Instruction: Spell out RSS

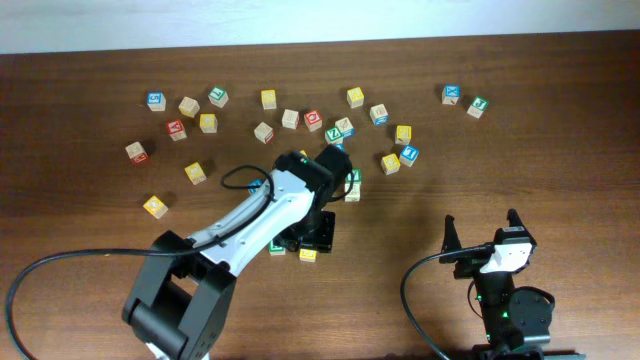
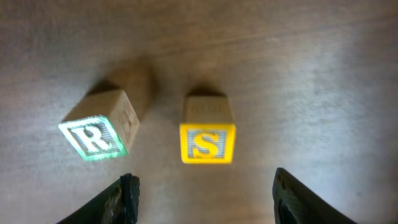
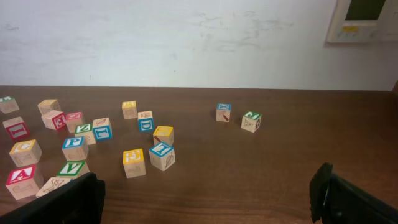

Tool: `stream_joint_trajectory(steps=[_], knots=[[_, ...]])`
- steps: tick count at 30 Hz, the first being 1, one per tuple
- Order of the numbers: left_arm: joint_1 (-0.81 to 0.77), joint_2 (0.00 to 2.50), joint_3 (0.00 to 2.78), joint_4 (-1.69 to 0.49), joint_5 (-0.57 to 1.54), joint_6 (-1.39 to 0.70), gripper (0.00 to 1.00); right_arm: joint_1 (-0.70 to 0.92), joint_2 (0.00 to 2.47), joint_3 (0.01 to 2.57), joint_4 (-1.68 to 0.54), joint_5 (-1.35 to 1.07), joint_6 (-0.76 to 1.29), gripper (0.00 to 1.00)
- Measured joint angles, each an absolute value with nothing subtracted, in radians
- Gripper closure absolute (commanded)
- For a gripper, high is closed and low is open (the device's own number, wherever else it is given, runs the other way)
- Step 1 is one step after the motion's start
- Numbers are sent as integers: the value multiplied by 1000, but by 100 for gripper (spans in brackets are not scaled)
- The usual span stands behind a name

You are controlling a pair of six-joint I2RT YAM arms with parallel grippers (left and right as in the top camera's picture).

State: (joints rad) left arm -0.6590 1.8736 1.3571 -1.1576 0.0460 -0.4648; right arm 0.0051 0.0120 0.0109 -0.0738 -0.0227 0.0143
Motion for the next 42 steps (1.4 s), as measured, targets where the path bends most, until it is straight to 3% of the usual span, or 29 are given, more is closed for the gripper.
stream_joint_trajectory(steps=[10,16,21,42], knots=[[-659,1874,1252,-1005,25,-466,42,5,12,11,-74,-23,14,2],[-670,1907,1251,-1000,27,-469,49,5,12,11,-74,-23,15,2],[-674,1955,1251,-976,30,-476,60,5,12,11,-74,-23,14,2],[-625,1960,1251,-967,49,-630,75,5,12,11,-74,-23,14,2]])
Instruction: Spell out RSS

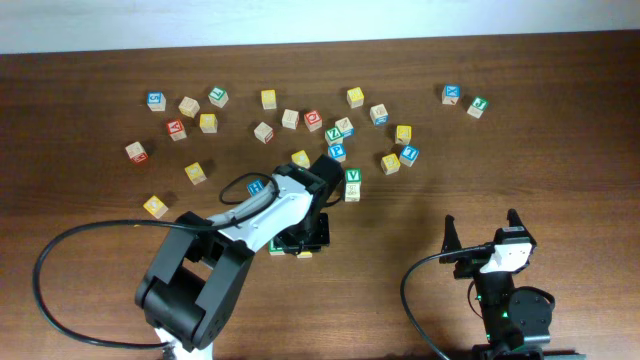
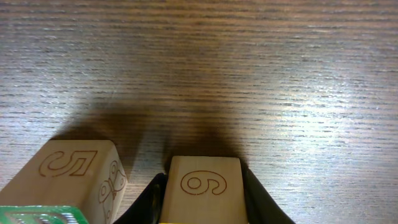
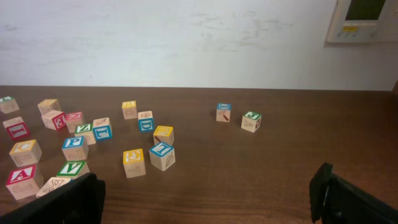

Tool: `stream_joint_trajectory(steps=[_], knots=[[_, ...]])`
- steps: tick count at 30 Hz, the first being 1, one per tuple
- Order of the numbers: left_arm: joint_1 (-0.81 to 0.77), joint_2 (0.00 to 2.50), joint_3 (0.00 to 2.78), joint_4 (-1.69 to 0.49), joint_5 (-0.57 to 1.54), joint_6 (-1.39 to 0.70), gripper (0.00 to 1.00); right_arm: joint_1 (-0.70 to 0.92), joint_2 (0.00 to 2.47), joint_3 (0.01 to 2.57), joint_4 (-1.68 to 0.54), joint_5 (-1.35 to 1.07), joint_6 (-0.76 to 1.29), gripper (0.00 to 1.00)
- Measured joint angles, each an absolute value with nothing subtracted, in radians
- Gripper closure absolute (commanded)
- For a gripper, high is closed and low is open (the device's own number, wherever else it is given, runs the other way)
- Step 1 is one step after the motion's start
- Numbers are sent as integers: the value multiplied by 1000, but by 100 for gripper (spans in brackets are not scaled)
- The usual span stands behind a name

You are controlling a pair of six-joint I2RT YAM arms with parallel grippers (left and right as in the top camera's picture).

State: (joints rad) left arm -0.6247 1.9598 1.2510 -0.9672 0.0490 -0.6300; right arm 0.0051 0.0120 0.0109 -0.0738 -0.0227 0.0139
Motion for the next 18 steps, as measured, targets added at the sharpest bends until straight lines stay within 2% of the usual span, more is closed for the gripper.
stream_joint_trajectory(steps=[18], knots=[[-624,1958,1252,-927,9,-633,72,5,12,11,-74,-22,14,2]])
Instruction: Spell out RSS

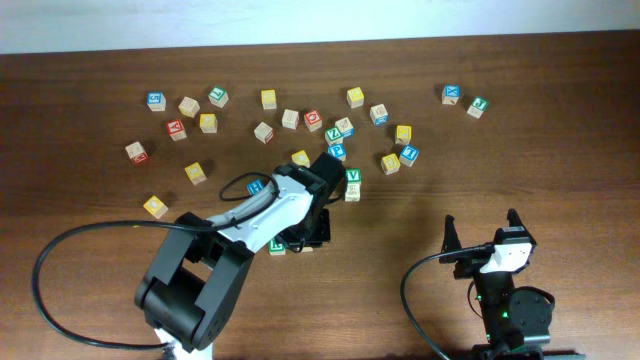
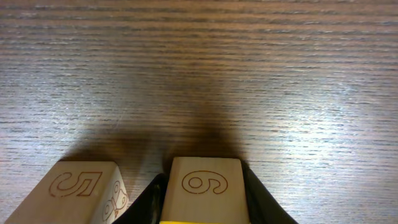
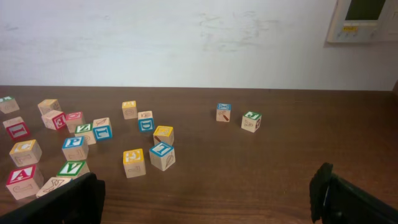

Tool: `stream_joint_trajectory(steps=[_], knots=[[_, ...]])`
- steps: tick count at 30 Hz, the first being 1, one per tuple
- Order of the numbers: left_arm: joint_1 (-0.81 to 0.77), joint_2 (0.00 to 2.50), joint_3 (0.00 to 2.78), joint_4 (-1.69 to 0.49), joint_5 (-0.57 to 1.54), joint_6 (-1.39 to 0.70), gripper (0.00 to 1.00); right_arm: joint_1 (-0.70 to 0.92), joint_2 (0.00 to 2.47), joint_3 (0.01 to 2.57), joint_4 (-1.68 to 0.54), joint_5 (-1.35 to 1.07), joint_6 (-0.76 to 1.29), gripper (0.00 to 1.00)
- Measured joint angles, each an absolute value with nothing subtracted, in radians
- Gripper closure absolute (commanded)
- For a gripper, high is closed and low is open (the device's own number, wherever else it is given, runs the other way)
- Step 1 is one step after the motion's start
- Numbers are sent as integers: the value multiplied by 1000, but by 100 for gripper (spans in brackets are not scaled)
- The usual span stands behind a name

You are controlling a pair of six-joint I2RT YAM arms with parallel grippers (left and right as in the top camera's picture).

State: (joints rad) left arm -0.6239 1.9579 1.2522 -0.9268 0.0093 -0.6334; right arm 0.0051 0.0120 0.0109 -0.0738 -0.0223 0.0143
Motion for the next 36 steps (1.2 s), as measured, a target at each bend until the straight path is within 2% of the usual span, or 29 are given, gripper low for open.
stream_joint_trajectory(steps=[2,5,14,16,22,24,25,27,29,32,33,34,35,36], knots=[[-624,1958,1252,-938,5,-633,70,5,12,11,-74,-23,14,2],[-624,1958,1253,-939,-3,-633,61,5,12,11,-74,-22,14,2],[-624,1958,1268,-962,-13,-636,60,5,12,11,-74,-23,14,2],[-621,1958,1284,-961,-15,-636,54,5,12,11,-74,-22,14,2],[-561,1964,1383,-1013,-3,-605,48,5,12,11,-74,-22,14,2],[-520,1972,1499,-1081,4,-575,22,5,12,11,-74,-22,14,2],[-496,1975,1564,-1120,6,-561,21,5,12,11,-74,-22,14,2],[-422,1977,1745,-1172,-2,-539,28,5,12,11,-74,-22,14,2],[-350,1977,1861,-1180,-5,-528,27,5,12,11,-74,-23,14,2],[-211,1976,1950,-1043,4,-466,25,5,12,11,-73,-22,14,2],[-194,1976,1950,-1008,4,-427,18,5,12,11,-74,-22,14,2],[-191,1976,1950,-990,6,-387,7,5,12,11,-74,-22,14,2],[-194,1977,1950,-960,7,-340,1,5,12,11,-74,-23,14,2],[-201,1977,1950,-870,-19,-278,1,5,12,11,-74,-22,14,2]])
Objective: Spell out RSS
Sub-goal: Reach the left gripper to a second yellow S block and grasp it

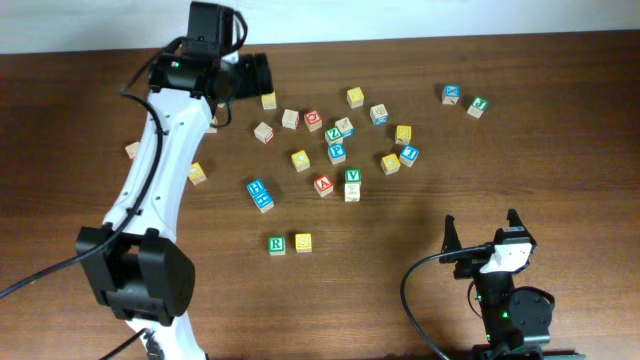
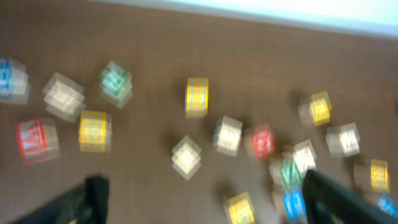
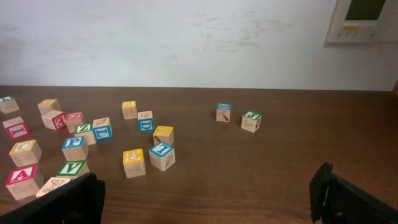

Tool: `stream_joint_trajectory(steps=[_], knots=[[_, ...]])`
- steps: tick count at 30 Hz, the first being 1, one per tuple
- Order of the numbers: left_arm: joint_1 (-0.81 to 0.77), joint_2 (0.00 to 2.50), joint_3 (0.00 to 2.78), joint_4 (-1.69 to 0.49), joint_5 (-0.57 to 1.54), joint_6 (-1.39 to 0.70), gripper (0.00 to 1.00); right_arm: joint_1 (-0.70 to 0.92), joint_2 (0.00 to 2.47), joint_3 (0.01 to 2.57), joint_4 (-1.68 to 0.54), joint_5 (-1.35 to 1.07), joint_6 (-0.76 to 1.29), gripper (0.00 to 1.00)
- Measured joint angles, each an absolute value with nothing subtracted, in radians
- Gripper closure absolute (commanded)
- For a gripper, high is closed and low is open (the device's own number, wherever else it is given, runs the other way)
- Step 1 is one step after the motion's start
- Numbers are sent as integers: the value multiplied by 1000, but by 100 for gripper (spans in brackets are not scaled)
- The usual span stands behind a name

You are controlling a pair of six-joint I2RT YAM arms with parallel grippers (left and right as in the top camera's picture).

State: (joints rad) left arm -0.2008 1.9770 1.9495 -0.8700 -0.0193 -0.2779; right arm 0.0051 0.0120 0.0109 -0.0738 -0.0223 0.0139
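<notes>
A green R block [image 1: 277,243] and a yellow S block [image 1: 303,242] stand side by side, R on the left, at the front middle of the table. My left gripper [image 1: 256,74] hangs open over the loose blocks at the back left, holding nothing. Its view is motion-blurred; the left gripper [image 2: 205,202] shows dark fingertips [image 2: 93,193] wide apart above several blocks, among them a yellow block [image 2: 197,96] whose letter I cannot read. My right gripper [image 1: 482,232] rests open at the front right; the right gripper [image 3: 205,199] is empty in its own view.
Loose letter blocks lie scattered across the back of the table, such as a blue H block [image 1: 259,194], a red A block [image 1: 323,184] and a green V block [image 1: 352,176]. Two more blocks [image 1: 452,94] sit at the far right.
My left gripper was shut on the yellow S block beside the R block. It has let go, is open, and now hangs over the blocks at the back left. The right arm has not moved.
First my left gripper hung open above the R and S blocks, which stood a little apart. Then it was shut low on the S block next to the R. Now S stands close against R and the gripper is away at the back.
</notes>
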Motion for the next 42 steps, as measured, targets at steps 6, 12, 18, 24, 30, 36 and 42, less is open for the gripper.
stream_joint_trajectory(steps=[6,12,18,24,30,36,42], knots=[[-211,2068,1961,-589,-80,-200,0,5,12,11,-74,-23,14,2],[-230,2290,1960,-505,-89,-236,10,5,12,11,-74,-23,14,2],[-286,2415,1960,-497,-165,-364,14,5,12,11,-74,-22,14,2],[-289,2432,1960,-483,-285,-387,29,5,12,11,-74,-23,14,2],[-289,2434,1960,-479,-293,-390,31,5,12,11,-74,-23,14,2],[-281,2480,1960,-430,-289,-381,49,5,12,11,-74,-23,14,2],[-275,2480,1960,-409,-282,-324,78,5,12,11,-74,-23,14,2]])
